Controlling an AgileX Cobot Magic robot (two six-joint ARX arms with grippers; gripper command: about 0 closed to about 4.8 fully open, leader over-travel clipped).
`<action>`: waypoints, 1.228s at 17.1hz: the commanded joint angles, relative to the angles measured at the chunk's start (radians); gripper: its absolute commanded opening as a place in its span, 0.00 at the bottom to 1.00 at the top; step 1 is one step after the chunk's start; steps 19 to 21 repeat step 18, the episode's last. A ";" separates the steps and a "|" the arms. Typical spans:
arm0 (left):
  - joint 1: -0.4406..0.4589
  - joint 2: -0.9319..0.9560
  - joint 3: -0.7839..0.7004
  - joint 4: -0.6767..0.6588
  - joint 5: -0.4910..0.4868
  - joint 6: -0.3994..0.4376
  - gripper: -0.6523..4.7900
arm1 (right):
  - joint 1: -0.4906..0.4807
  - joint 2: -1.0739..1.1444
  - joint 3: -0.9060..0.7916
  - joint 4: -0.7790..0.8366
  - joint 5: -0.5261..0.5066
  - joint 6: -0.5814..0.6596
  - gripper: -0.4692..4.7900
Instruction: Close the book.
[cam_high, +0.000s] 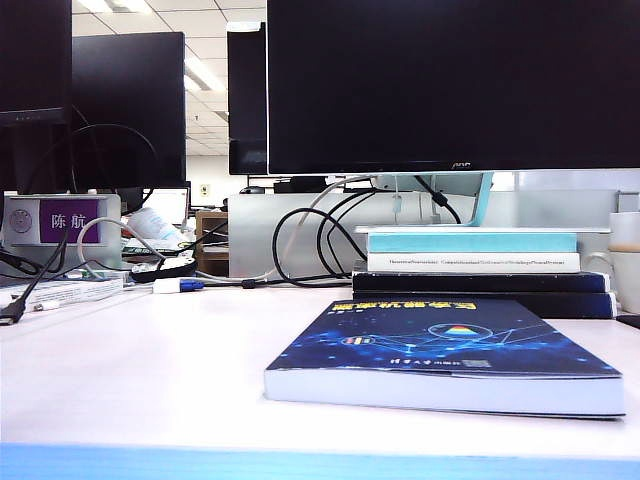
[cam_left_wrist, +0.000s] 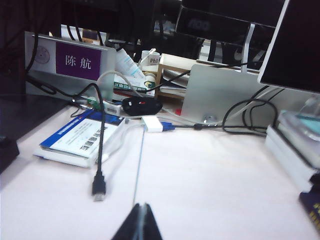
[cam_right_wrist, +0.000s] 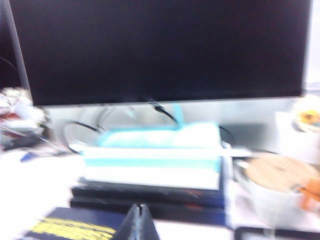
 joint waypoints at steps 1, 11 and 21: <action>0.000 -0.002 -0.021 -0.026 0.000 0.011 0.11 | -0.050 -0.002 -0.008 -0.060 0.016 -0.017 0.09; -0.001 -0.002 -0.021 -0.061 -0.018 0.044 0.11 | -0.067 -0.002 -0.008 -0.233 0.014 -0.010 0.09; -0.001 -0.002 -0.021 -0.061 -0.018 0.044 0.11 | -0.068 -0.002 -0.008 -0.239 0.018 -0.010 0.09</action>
